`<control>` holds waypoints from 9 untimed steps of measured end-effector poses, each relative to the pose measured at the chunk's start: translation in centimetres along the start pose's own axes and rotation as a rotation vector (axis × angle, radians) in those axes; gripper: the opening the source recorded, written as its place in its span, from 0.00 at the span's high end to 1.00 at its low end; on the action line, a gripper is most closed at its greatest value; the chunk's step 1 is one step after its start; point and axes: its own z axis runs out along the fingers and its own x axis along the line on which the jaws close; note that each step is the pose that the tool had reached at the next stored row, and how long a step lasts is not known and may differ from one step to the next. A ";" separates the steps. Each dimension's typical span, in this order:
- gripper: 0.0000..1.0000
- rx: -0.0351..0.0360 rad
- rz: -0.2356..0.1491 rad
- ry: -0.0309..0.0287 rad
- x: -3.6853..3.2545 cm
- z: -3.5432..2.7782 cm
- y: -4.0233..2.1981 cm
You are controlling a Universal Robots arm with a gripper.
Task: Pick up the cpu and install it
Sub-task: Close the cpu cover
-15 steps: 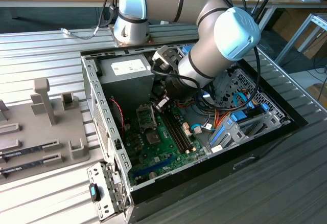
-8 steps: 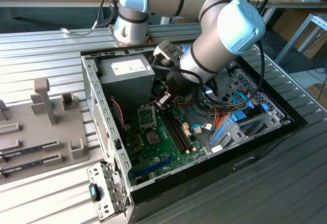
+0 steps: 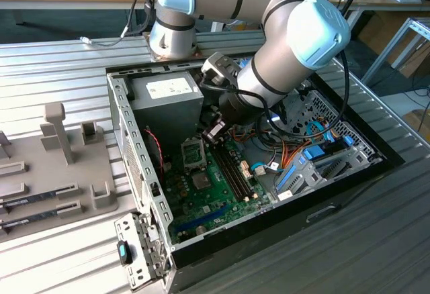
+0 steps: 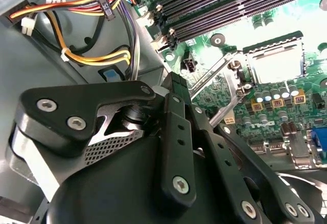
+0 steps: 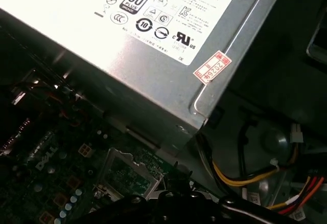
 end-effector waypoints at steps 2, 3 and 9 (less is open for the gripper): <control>0.89 -0.0002 -0.007 0.0022 0.00 -0.17 0.06; 0.89 -0.0002 -0.010 0.0032 0.00 -0.25 0.09; 0.89 -0.0001 -0.029 0.0097 0.00 -0.40 0.14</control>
